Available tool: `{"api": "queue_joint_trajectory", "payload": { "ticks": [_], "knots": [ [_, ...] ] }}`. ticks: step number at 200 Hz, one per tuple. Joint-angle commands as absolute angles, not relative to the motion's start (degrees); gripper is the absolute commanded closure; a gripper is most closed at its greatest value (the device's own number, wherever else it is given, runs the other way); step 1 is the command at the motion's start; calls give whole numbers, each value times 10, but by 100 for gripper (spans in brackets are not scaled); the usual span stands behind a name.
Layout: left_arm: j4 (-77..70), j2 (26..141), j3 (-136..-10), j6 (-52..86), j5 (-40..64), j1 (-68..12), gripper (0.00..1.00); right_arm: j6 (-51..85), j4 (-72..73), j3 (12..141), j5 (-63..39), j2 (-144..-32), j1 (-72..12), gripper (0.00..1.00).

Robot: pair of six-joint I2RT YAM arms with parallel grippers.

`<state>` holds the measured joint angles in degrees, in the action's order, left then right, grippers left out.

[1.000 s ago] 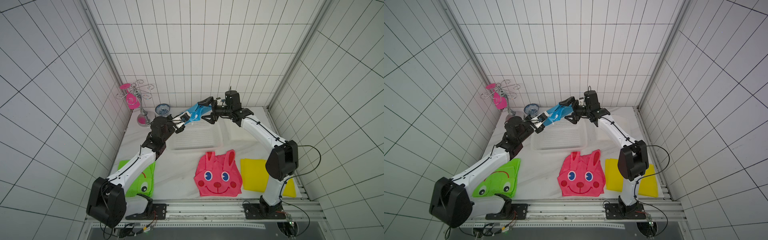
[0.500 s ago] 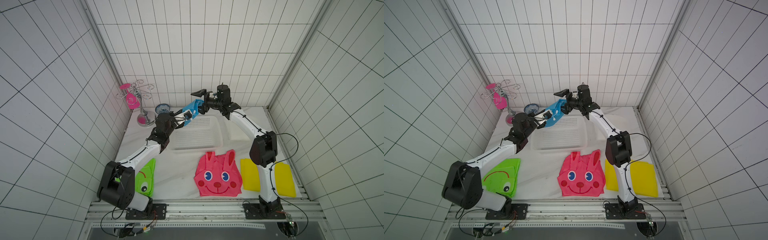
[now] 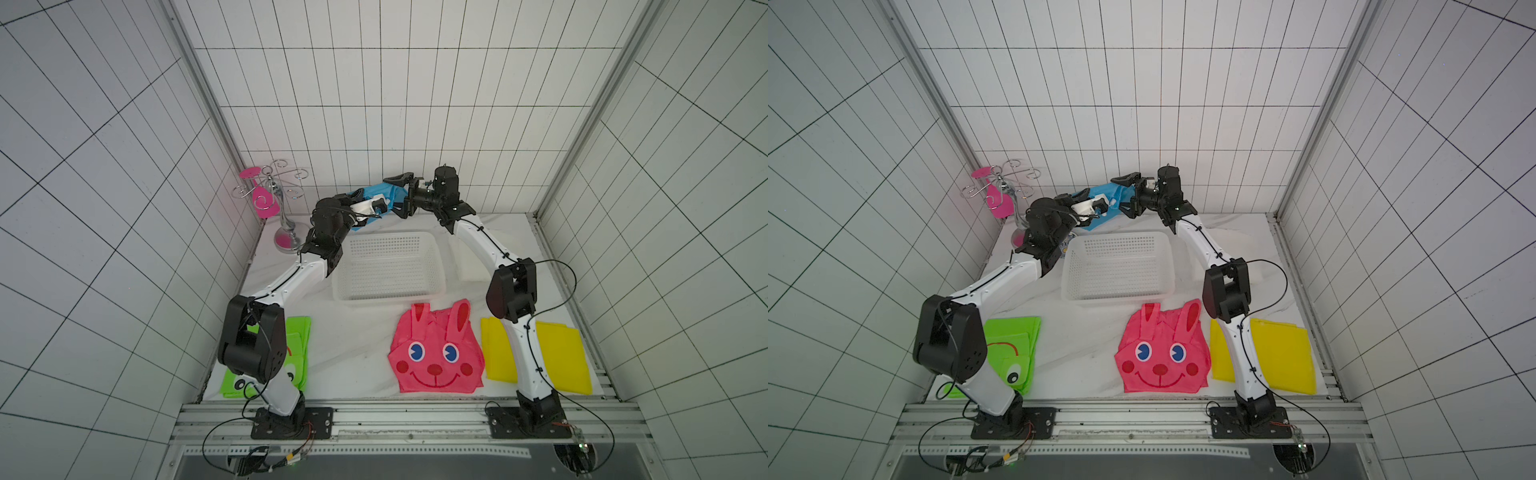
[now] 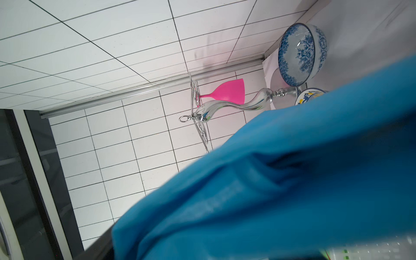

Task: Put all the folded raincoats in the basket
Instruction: Place the raincoat in the basket.

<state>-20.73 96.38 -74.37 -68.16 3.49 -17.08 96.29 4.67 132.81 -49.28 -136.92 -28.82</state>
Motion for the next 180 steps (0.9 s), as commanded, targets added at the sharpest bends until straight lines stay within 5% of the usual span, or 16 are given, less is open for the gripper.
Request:
{"api": "queue_joint_trajectory", "payload": {
  "ticks": [1, 128, 180],
  "knots": [
    [-244, 980, -735, -755, 36, -170, 100, 967, 77, 1311, -506, -1369, -280, 16],
    [-230, 915, -546, -671, -55, -268, 100, 811, -71, 1057, -519, -1216, -276, 25],
    [-148, 850, -527, -589, -47, -272, 100, 763, -127, 1040, -508, -1196, -284, 59]
  ]
}}
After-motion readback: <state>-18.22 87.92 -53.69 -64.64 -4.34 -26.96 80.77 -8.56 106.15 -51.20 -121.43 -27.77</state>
